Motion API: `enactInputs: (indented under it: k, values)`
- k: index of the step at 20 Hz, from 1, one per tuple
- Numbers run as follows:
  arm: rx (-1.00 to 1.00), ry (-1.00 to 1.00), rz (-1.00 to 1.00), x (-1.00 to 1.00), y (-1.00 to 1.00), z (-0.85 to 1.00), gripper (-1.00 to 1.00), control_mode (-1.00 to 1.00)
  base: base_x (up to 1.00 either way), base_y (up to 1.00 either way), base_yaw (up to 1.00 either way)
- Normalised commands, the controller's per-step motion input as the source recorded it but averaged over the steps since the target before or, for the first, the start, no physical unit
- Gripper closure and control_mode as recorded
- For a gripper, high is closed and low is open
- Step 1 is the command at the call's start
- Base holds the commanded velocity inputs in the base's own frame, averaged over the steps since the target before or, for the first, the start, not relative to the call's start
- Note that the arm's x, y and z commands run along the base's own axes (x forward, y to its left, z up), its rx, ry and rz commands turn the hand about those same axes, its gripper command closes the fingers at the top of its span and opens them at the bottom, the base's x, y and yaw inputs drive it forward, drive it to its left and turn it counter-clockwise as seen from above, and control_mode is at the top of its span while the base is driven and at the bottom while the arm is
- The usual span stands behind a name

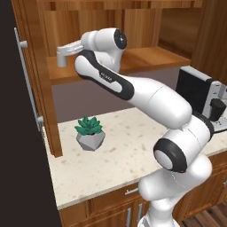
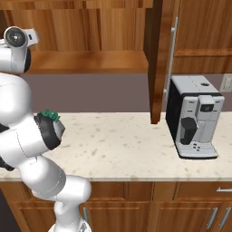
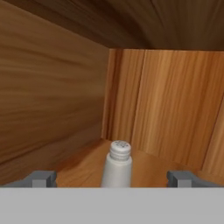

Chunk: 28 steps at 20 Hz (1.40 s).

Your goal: Collect the paprika, mayonnaise, and shaker from the cabinet and place them next to the stove.

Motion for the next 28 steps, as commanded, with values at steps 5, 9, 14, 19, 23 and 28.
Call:
enactInputs:
  k: [5,9,14,19,23,28]
  values:
    - [0.0,0.02,0.0,0.14,0.0,0.0,-1.0,-1.0,0.0,0.0,0.0]
    - [0.0,0.04,0.0,0.18,0.0,0.0,-1.0,-1.0,0.0,0.0,0.0]
    - [0.0,0.07,0.0,0.24,0.0,-0.05,-1.0,-1.0,0.0,0.0,0.0]
    - [0.0,0.08,0.0,0.24,0.04,-0.07,-1.0,-1.0,0.0,0.0,0.0]
    - [0.0,0.04,0.0,0.09,0.2,-0.03,-1.0,-1.0,0.0,0.0,0.0]
    - [0.0,0.0,0.0,0.0,0.28,0.0,-1.0,-1.0,0.0,0.0,0.0]
